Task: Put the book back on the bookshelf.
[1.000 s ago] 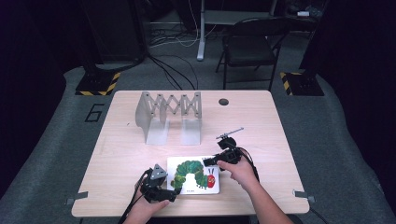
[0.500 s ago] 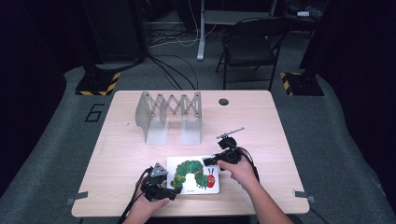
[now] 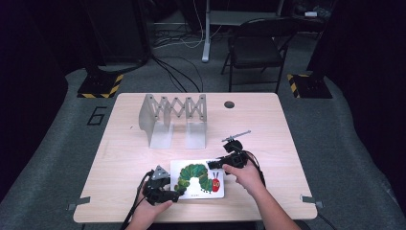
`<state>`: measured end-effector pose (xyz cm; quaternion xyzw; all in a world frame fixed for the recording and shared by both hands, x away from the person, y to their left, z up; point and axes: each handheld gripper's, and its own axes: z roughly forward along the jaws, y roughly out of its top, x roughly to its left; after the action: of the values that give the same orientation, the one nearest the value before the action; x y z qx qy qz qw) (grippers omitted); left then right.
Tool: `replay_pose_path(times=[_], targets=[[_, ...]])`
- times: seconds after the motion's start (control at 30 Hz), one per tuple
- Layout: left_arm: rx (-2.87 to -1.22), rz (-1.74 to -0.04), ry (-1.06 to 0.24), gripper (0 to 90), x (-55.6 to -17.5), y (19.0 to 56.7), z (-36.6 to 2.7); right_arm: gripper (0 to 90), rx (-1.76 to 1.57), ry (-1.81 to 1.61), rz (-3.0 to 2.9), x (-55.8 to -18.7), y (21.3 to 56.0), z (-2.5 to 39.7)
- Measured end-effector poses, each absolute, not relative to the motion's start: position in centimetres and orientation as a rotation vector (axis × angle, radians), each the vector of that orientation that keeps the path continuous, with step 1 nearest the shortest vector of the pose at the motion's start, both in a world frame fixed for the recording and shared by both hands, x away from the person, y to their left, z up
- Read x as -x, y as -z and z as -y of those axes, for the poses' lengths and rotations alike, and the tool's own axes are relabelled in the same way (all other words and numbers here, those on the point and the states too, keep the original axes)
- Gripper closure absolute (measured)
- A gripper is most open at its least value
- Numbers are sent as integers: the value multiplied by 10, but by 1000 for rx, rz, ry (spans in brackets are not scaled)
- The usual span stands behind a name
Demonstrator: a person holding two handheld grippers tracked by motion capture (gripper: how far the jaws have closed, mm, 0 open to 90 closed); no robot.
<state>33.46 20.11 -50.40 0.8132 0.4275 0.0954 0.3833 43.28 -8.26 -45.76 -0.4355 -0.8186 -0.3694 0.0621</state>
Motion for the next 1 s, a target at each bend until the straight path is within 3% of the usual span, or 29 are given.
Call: replay_pose_path(times=[0.2,0.57,1.0], targets=[[-2048,-1096,-267,374,-335,500,-206,536,1310,1141,2485,-431,450,81],[-2053,-1113,-290,407,-338,495,-210,539,1296,1147,2504,-431,444,76],[-2059,-1125,-361,530,-343,481,-216,535,1261,1198,2539,-428,422,68]])
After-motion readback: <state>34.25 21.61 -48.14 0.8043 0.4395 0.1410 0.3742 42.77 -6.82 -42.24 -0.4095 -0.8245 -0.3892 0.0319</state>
